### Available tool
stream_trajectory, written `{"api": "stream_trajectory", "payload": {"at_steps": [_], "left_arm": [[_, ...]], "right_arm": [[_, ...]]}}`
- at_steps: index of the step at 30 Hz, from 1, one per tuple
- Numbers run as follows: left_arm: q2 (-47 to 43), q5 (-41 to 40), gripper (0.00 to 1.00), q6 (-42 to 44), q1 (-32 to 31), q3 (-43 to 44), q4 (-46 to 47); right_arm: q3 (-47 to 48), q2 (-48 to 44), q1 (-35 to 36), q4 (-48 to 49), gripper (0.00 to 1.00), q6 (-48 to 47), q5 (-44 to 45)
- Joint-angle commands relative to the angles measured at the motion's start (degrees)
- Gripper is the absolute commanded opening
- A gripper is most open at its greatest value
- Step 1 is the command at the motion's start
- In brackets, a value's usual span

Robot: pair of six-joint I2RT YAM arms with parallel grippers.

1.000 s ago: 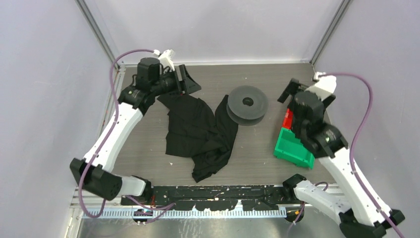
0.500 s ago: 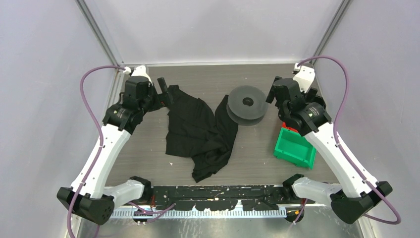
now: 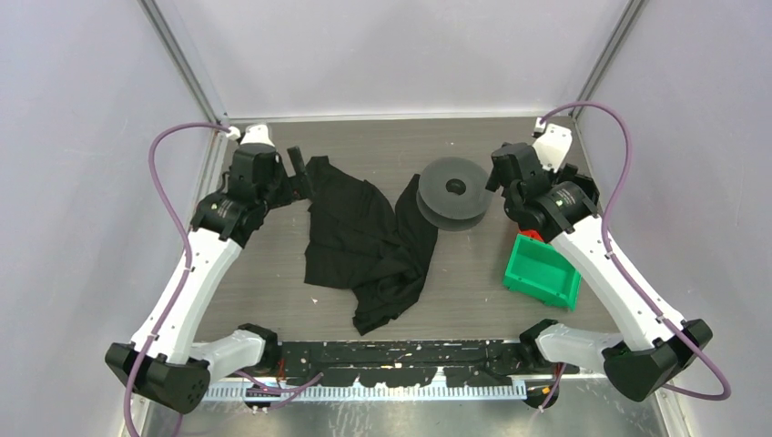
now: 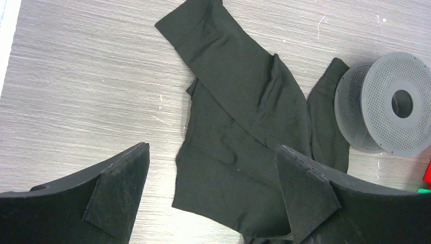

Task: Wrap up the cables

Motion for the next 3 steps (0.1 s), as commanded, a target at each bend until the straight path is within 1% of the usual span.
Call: {"api": "stream_trajectory", "payload": {"at_steps": [1,3], "left_arm": [[-1.4,-1.7,0.95,0.3,0.1,-0.9,2.1],[-1.5,-2.0,0.95,0.4,0.1,-1.3,2.5]], "right_arm": [[1.0,-0.6,-0.3,0.7,1.0,1.5,2.8],[1.1,-0.4,-0.3,0.6,1.0,1.3,3.2]]}}
